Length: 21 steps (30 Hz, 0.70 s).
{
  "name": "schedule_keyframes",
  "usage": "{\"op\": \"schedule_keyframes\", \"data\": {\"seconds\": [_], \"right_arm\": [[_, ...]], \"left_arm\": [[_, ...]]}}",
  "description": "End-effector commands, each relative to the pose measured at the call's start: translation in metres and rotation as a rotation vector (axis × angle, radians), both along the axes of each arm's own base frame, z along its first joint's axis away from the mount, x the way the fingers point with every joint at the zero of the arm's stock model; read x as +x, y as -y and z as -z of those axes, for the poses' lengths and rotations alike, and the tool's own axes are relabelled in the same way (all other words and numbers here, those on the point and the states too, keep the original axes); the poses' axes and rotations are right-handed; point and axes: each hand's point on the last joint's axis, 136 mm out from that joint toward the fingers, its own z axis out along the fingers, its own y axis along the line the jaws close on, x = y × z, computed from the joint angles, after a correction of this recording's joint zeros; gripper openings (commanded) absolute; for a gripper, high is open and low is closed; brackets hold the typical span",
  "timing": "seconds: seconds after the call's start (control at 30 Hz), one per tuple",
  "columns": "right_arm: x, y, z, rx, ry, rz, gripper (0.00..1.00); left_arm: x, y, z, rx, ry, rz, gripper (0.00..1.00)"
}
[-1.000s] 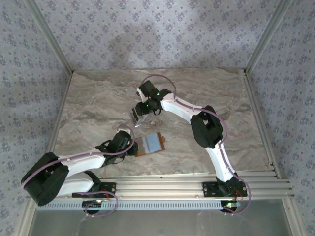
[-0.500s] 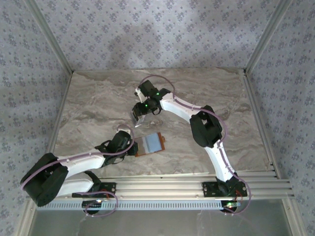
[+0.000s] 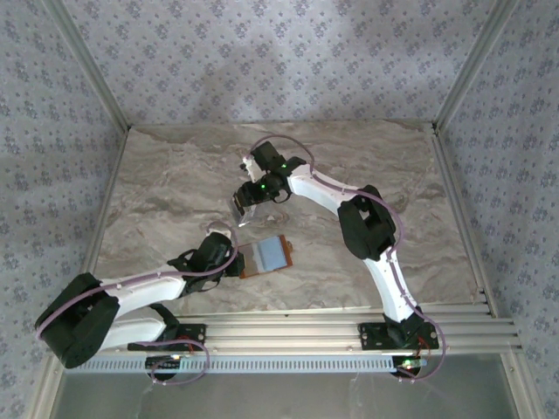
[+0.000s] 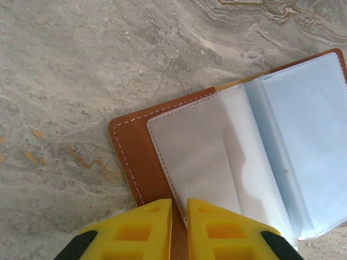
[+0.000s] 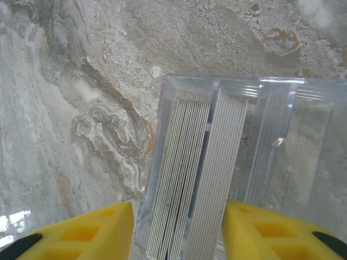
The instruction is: Put the credit cards into the card holder
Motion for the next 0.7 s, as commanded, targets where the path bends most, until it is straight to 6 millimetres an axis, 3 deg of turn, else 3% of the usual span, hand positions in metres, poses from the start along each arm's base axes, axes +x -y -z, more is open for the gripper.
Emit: {"op": "schedule_keyframes", "data": {"seconds": [0.0,0.33,0.67], "right_arm": [[-0.004,-0.008,-0.002,0.04,-0.042,-0.025,0.48],[0.0,-0.001,-0.018,0.126,-0.043,-0.033,0.41],[0.002,0.001,-0.018,0.148,-0.055,-0.027,0.31]], "left_arm": [[-0.003,-0.002,0.001,0.013,0.003,0.009,0.15],[-0.003,-0.002,0.001,0.012,0.005,0.01,0.15],[-0.003,-0.002,0.001,0.012,0.006,0.007,0.15]]}}
